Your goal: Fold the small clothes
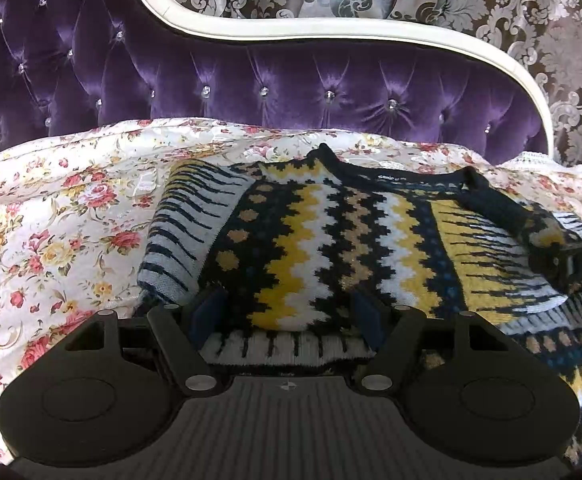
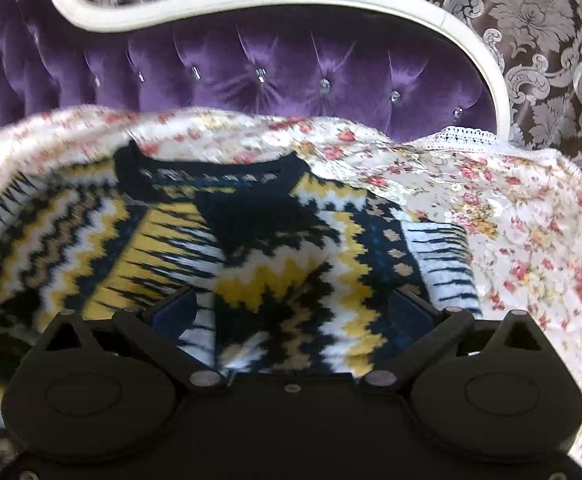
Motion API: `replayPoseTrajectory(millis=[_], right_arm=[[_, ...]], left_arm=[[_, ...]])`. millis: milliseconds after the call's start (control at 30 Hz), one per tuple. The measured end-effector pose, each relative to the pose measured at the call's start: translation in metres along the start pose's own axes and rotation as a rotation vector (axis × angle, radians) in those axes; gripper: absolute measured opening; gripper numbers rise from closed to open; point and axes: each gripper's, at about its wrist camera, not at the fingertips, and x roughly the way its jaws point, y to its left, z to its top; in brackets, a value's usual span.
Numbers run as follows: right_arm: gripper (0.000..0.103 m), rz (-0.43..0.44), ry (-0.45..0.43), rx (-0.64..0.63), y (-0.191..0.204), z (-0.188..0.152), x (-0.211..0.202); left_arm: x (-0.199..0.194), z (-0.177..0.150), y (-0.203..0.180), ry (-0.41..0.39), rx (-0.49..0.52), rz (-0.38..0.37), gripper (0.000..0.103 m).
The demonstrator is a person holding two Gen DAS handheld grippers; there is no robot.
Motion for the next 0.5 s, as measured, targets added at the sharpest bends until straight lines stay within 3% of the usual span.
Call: replayPoseTrajectory(millis=[100, 300, 433, 500], right_arm=[[0.101, -0.07, -0.003, 0.0, -0.019, 0.0, 0.0], [0.101, -0.039, 0.027, 0.133, -0.078, -0.008, -0.008], [0.101, -0.077, 0.042, 0.202, -0.102, -0.016, -0.01], [0.101, -0.046, 0.036, 0.256, -0.116, -0.02, -0.014]], left_arm=[[0.0, 0.0, 0.0, 0.001, -0.002, -0.001, 0.068], [-0.001, -0.001, 0.0, -0.004, -0.007, -0.002, 0.068], [-0.001, -0.001, 0.0, -0.004, -0.007, -0.002, 0.068], [-0.001, -0.001, 0.0, -0.004, -0.006, -0.002, 0.068]])
